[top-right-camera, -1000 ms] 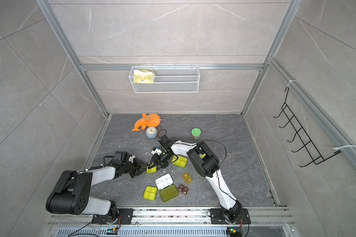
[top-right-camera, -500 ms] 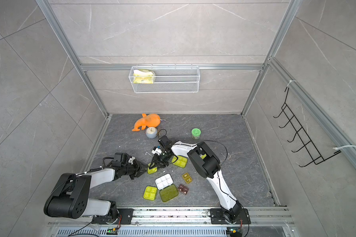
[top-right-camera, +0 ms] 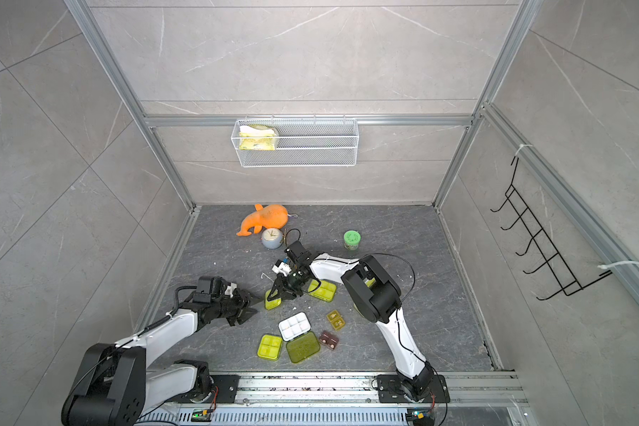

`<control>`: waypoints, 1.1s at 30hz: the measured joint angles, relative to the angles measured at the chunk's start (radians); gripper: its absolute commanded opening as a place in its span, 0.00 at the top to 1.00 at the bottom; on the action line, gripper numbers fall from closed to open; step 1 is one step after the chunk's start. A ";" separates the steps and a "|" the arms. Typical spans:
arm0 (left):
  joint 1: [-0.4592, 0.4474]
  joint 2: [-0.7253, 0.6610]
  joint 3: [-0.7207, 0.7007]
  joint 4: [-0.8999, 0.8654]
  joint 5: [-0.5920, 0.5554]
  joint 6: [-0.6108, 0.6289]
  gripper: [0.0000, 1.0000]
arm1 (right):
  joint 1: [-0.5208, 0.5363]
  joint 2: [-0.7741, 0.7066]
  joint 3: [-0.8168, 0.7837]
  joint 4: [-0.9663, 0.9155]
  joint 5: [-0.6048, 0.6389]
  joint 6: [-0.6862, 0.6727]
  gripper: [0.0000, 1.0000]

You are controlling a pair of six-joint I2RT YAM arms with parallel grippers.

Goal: Close pillboxes
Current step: Pick up the pillbox at the center of the board.

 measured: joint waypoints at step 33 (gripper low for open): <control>0.029 -0.148 -0.108 0.499 0.073 -0.303 0.47 | -0.042 -0.066 -0.076 0.606 -0.130 0.550 0.74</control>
